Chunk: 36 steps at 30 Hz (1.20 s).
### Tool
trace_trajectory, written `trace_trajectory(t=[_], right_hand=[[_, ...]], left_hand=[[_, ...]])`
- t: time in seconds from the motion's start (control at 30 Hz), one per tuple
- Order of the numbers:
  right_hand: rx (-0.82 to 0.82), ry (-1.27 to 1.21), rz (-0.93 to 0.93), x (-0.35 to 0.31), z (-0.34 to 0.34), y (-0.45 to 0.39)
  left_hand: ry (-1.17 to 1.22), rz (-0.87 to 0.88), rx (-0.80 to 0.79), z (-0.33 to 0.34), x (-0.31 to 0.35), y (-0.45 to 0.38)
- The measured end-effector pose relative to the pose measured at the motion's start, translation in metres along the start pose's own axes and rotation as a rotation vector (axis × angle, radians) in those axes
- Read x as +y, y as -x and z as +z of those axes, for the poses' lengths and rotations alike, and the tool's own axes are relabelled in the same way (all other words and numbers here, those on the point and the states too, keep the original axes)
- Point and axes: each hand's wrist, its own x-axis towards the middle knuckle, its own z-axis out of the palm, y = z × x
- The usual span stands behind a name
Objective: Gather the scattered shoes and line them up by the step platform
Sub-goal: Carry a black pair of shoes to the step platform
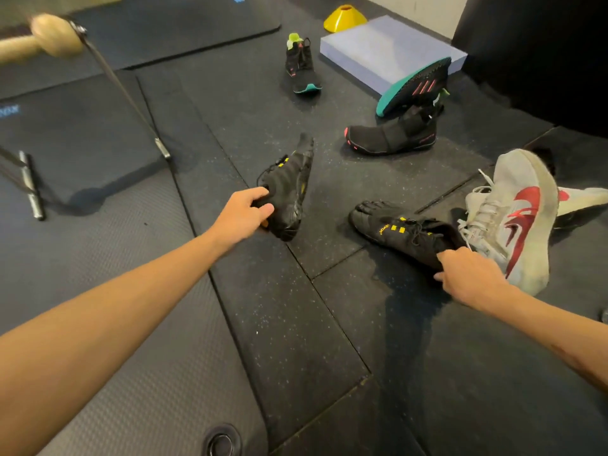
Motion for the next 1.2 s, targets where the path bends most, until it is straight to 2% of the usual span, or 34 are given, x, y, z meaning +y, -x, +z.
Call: trace_trajectory(t=[0.3,0.47,0.67,0.87,1.0,1.2], right_hand=[[-0.031,-0.059,-0.002,-0.002,-0.009,-0.002],[-0.004,-0.102,-0.025,-0.007,-0.017,0.002],[0.091,-0.614,0.062,-0.041,-0.061,-0.009],[0.225,-0.97,0.139,-0.061,-0.103,-0.022],[0.24,-1.276,0.214,-0.085,-0.122,-0.029],[0.255,-1.419,0.253,-0.094,-0.126,-0.031]], left_hand=[[0.11,0.093,-0.041,0.029,0.023,0.001],[0.085,0.112,-0.031,0.029,0.031,0.005],[0.043,0.097,-0.007,0.029,0.038,0.011],[0.034,0.086,-0.007,0.032,0.046,0.016],[0.065,0.103,-0.023,0.04,0.054,0.017],[0.052,0.138,0.002,0.035,0.065,0.011]])
